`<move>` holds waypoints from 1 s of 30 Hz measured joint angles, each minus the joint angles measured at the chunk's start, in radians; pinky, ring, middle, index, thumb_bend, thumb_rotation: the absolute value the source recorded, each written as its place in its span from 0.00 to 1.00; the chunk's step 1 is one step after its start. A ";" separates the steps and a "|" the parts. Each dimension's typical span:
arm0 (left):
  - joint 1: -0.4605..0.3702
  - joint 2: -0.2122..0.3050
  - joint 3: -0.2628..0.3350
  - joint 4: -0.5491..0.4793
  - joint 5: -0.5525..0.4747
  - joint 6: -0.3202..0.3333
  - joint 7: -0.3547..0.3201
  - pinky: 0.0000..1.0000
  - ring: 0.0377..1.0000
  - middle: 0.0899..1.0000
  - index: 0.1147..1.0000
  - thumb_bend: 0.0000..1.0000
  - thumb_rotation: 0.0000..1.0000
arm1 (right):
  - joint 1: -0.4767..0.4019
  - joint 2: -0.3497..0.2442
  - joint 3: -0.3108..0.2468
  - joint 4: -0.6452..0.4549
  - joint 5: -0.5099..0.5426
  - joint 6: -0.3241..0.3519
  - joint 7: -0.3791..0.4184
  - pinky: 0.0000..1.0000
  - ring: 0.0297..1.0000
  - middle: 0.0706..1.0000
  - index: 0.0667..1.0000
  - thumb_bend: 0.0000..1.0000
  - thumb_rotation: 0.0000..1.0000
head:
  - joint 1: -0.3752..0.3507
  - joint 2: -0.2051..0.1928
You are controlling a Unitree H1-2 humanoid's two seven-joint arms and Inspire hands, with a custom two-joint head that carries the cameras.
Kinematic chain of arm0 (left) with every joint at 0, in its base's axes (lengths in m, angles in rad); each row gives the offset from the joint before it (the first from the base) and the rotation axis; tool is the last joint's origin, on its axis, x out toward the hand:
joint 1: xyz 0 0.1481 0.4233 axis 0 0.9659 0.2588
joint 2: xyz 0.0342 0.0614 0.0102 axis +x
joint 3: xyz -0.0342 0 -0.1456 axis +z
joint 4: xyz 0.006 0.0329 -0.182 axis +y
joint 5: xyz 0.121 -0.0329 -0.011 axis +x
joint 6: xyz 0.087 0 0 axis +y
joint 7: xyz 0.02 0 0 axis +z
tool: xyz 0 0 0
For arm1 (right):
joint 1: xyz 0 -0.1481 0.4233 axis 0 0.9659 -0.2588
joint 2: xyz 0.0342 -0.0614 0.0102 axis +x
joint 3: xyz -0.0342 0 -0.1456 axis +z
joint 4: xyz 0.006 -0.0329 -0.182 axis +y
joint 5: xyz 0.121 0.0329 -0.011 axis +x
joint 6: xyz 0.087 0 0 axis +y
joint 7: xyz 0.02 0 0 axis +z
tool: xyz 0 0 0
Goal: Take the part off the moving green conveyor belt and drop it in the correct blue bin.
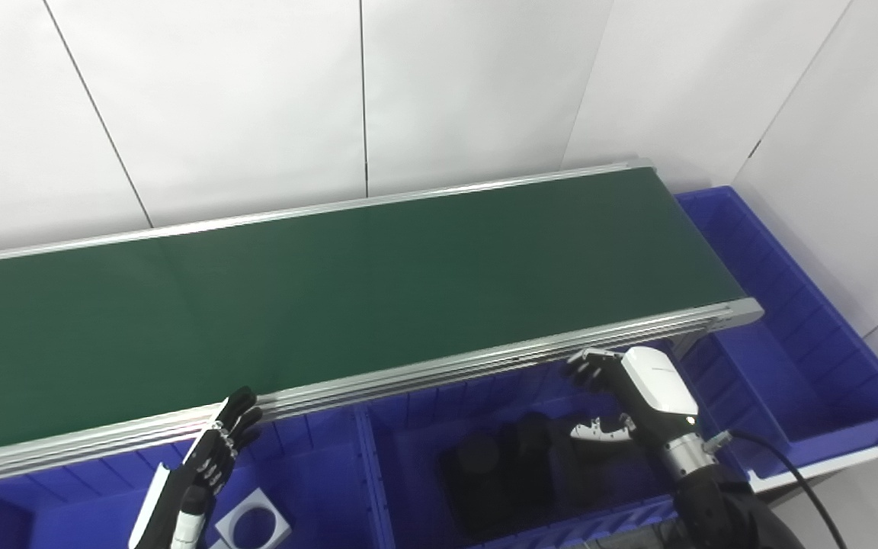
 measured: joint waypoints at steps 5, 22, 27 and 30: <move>0.000 -0.001 0.007 0.001 -0.001 0.000 -0.005 0.90 0.91 0.94 0.92 0.80 0.99 | 0.004 -0.002 0.000 0.000 0.005 0.002 0.000 0.75 0.81 0.82 0.74 1.00 0.39 | 0.002 -0.002; 0.000 0.000 0.010 -0.005 0.000 0.000 -0.005 0.89 0.91 0.94 0.92 0.82 1.00 | 0.083 0.053 -0.017 -0.310 0.145 0.017 0.022 0.63 0.76 0.81 0.76 0.96 0.52 | 0.040 0.015; 0.001 0.001 0.008 -0.013 0.006 0.000 -0.004 0.88 0.90 0.93 0.91 0.83 1.00 | 0.111 0.118 -0.002 -0.466 0.208 0.006 0.027 0.70 0.78 0.82 0.77 0.94 0.54 | 0.080 0.025; 0.000 0.001 0.003 -0.014 0.020 0.000 -0.003 0.88 0.90 0.93 0.91 0.83 1.00 | 0.113 0.141 0.015 -0.536 0.221 -0.004 0.039 0.71 0.79 0.83 0.78 0.93 0.55 | 0.138 0.032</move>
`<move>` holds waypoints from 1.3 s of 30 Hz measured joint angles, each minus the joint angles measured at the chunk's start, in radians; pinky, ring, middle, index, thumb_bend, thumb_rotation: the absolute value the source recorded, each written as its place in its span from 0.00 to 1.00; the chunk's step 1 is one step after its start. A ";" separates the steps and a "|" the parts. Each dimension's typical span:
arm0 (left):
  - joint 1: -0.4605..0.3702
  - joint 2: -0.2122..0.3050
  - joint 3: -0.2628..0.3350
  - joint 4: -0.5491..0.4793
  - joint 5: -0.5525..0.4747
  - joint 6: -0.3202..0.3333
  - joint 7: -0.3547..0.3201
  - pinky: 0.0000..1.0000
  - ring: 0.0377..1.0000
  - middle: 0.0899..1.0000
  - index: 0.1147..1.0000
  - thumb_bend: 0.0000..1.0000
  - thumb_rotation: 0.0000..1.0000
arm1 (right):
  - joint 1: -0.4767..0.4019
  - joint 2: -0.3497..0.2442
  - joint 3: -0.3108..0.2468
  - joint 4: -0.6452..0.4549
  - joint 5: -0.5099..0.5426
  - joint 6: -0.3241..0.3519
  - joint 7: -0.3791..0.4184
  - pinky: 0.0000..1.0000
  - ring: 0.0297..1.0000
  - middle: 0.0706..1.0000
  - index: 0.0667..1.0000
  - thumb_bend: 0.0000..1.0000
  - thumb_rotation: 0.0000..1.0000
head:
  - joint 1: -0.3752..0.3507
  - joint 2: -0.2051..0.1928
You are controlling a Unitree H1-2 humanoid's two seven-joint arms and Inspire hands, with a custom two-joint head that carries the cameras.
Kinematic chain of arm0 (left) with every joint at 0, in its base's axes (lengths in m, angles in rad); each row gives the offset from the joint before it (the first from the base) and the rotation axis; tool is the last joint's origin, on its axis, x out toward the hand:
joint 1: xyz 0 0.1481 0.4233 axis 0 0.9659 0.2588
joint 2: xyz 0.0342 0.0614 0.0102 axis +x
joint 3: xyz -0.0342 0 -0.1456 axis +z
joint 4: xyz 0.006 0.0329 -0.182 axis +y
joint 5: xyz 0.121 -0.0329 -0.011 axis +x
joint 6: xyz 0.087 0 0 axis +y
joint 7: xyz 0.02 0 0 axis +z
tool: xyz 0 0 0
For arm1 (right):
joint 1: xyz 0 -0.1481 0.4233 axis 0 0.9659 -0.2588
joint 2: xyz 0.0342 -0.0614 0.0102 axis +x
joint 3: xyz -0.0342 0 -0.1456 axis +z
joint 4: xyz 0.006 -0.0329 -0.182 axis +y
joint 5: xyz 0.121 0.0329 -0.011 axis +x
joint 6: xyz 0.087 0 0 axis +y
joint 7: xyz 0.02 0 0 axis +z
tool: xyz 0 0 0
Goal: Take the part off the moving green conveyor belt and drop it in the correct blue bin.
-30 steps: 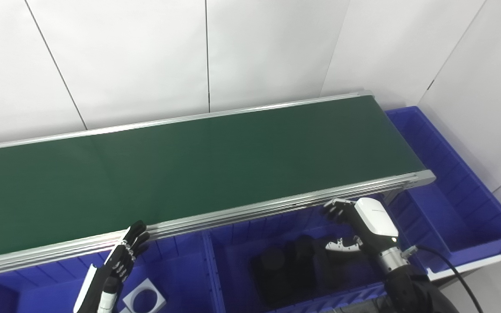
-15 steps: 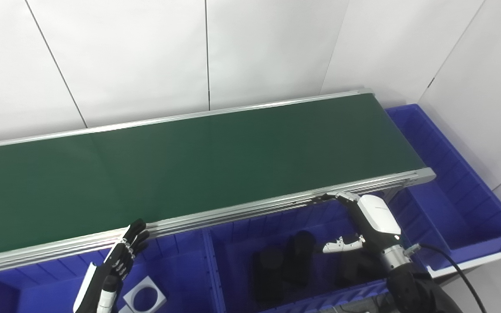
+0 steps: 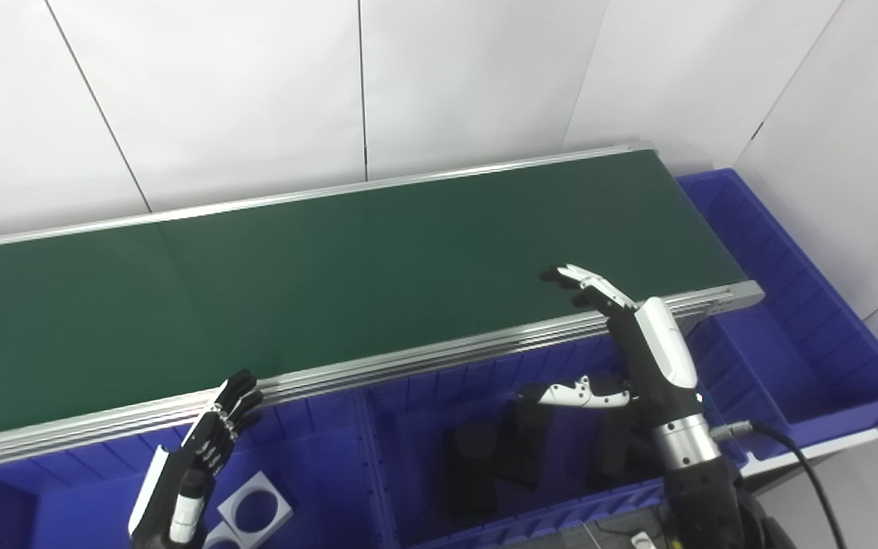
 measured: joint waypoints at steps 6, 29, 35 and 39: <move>0.003 -0.004 -0.011 -0.025 0.026 0.000 0.022 0.87 0.91 0.94 0.92 0.80 0.99 | -0.010 0.030 0.049 -0.051 0.028 -0.005 0.035 0.73 0.80 0.83 0.80 0.96 0.68 | 0.074 0.012; 0.032 -0.045 -0.152 -0.094 0.158 0.000 0.184 0.95 0.96 0.95 0.93 0.89 1.00 | -0.072 0.244 0.261 0.422 0.307 -0.181 0.104 0.87 0.90 0.92 0.88 0.99 1.00 | 0.556 0.020; 0.032 -0.042 -0.179 -0.063 0.156 0.000 0.220 0.94 0.96 0.95 0.92 0.89 1.00 | -0.075 0.219 0.268 0.455 0.341 -0.187 0.105 0.89 0.91 0.92 0.90 1.00 1.00 | 0.591 -0.005; 0.032 -0.041 -0.203 -0.063 0.161 0.000 0.254 0.95 0.95 0.94 0.92 0.84 1.00 | -0.071 0.207 0.275 0.472 0.348 -0.189 0.105 0.87 0.90 0.92 0.89 1.00 1.00 | 0.583 -0.014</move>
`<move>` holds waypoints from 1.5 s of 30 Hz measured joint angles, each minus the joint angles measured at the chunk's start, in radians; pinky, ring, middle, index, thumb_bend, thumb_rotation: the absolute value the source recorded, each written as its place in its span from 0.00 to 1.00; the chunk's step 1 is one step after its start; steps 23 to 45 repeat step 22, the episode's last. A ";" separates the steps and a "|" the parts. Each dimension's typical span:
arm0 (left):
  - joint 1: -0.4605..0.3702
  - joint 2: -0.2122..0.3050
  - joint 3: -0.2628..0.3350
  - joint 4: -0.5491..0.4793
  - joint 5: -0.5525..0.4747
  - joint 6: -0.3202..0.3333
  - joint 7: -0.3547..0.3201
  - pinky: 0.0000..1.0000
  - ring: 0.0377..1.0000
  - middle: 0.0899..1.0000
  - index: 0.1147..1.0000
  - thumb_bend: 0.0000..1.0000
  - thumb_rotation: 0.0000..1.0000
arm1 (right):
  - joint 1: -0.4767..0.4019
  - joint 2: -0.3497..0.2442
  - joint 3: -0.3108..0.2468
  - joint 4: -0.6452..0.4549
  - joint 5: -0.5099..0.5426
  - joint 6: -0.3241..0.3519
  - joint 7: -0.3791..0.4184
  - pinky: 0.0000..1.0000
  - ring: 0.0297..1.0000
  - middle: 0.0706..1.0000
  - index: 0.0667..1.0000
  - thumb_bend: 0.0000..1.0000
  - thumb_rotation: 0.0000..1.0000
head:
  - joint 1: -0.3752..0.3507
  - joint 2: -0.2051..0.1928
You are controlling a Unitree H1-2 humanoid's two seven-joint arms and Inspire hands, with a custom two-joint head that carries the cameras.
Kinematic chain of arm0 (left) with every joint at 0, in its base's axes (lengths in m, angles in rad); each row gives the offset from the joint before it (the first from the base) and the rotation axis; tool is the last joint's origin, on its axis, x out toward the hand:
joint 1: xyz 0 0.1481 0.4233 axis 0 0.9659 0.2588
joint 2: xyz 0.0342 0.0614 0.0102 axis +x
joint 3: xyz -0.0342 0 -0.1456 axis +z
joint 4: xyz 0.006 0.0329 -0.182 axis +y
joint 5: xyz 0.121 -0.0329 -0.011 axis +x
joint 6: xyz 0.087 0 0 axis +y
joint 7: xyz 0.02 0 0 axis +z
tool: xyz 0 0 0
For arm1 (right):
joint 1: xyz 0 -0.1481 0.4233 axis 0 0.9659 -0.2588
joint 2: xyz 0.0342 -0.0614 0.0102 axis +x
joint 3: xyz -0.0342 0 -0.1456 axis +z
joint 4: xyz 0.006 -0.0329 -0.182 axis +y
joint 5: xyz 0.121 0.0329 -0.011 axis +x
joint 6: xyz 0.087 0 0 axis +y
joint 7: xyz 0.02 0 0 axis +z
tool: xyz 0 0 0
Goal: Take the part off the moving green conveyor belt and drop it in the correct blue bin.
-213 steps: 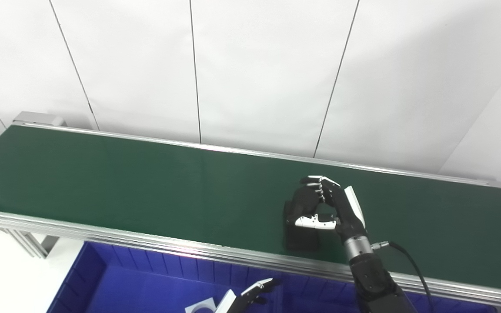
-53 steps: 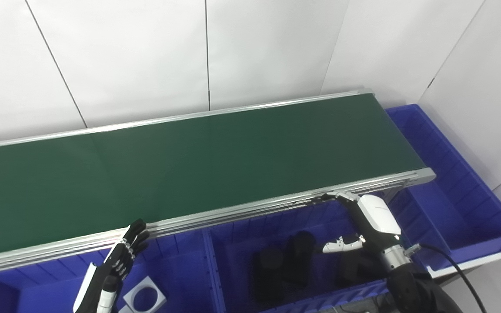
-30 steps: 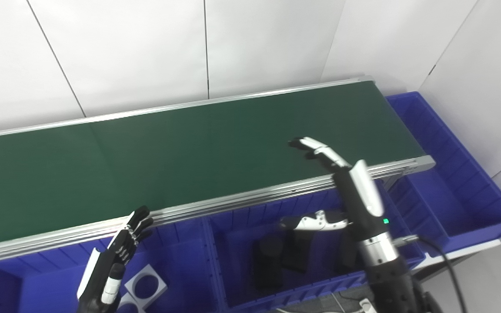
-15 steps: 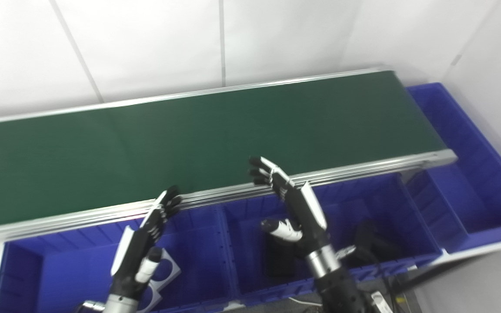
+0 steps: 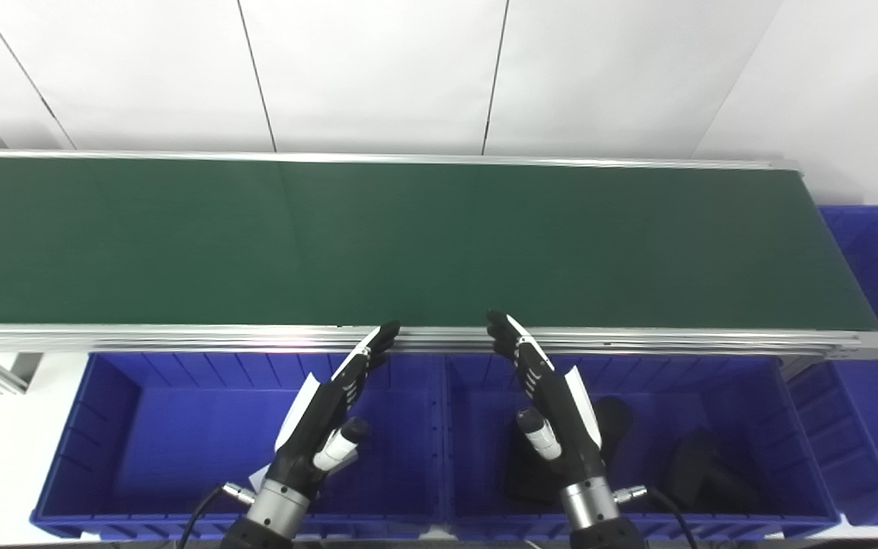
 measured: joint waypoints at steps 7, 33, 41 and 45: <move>-0.002 0.012 -0.032 0.005 0.017 0.000 0.063 0.94 0.95 0.94 0.92 0.82 0.99 | 0.006 -0.019 0.003 0.000 0.016 -0.002 0.000 0.89 0.90 0.92 0.89 0.98 1.00 | -0.009 -0.003; -0.004 0.032 -0.164 0.035 0.112 0.000 0.297 0.94 0.96 0.96 0.90 0.83 1.00 | 0.008 -0.050 0.019 -0.001 0.031 -0.003 0.021 0.91 0.92 0.92 0.88 1.00 1.00 | -0.005 0.014; -0.004 0.032 -0.164 0.035 0.112 0.000 0.297 0.94 0.96 0.96 0.90 0.83 1.00 | 0.008 -0.050 0.019 -0.001 0.031 -0.003 0.021 0.91 0.92 0.92 0.88 1.00 1.00 | -0.005 0.014; -0.004 0.032 -0.164 0.035 0.112 0.000 0.297 0.94 0.96 0.96 0.90 0.83 1.00 | 0.008 -0.050 0.019 -0.001 0.031 -0.003 0.021 0.91 0.92 0.92 0.88 1.00 1.00 | -0.005 0.014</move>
